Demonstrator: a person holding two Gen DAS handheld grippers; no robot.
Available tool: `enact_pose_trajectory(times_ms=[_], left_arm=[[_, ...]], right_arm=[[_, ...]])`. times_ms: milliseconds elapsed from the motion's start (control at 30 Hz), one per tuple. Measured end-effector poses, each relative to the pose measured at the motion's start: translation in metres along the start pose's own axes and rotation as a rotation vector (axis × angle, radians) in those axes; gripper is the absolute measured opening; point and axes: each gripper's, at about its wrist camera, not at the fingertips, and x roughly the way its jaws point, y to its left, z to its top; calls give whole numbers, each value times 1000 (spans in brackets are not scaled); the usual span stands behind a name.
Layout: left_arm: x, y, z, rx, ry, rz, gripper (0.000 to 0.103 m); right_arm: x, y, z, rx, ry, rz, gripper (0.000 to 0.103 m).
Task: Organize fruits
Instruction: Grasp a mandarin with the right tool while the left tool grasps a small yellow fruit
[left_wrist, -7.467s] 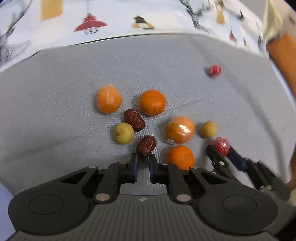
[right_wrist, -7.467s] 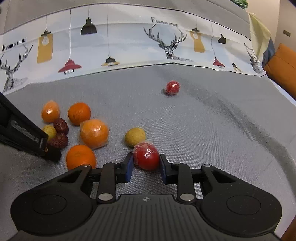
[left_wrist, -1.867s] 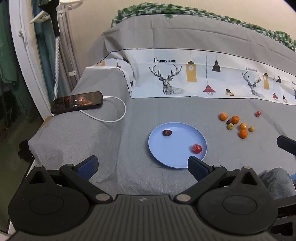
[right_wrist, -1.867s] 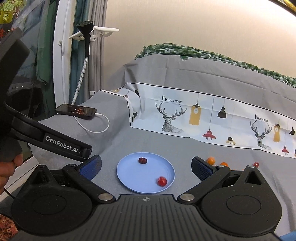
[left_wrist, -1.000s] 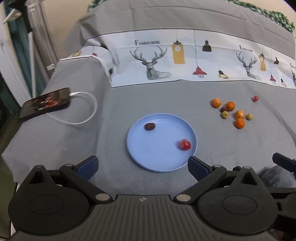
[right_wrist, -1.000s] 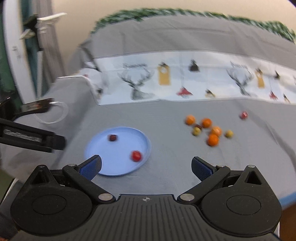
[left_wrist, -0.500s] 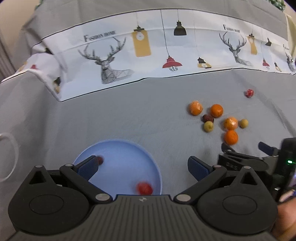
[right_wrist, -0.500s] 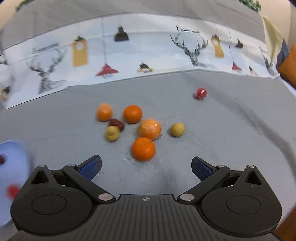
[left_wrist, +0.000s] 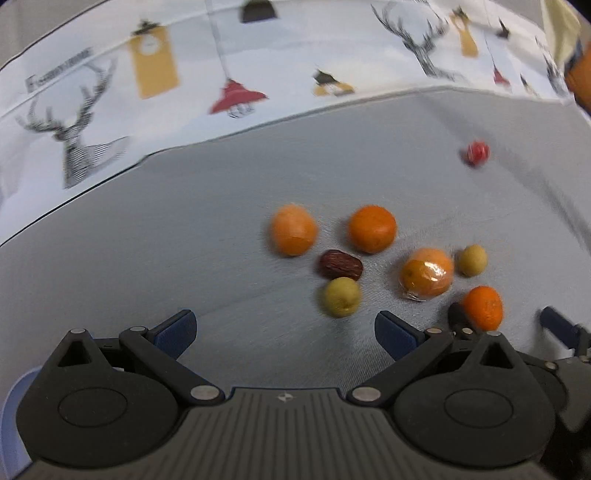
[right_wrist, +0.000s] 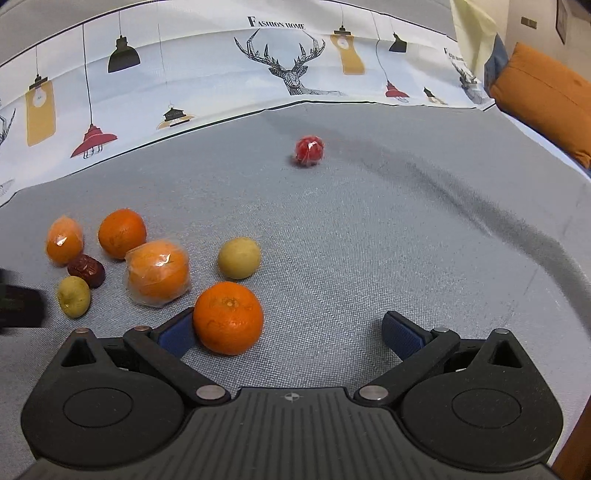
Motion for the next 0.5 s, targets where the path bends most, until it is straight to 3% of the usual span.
enact_pose_trajectory(times_ms=[300, 333, 367, 400, 433, 500], left_arm=[[38, -2, 10, -40, 37, -40, 99], [35, 0, 11, -44, 24, -48, 93], [32, 1, 12, -43, 11, -48, 73], [27, 1, 12, -36, -4, -46, 46], [22, 0, 12, -19, -16, -42, 30], [13, -1, 9, 10, -30, -30, 27]], right_arm=[[0, 3, -1, 26, -16, -29, 102], [-1, 4, -1, 30, -18, -32, 102], [-1, 4, -1, 32, -20, -35, 102], [-1, 5, -1, 30, -20, -37, 102], [-2, 4, -1, 23, -15, -30, 101], [-7, 5, 0, 9, -27, 13, 71]])
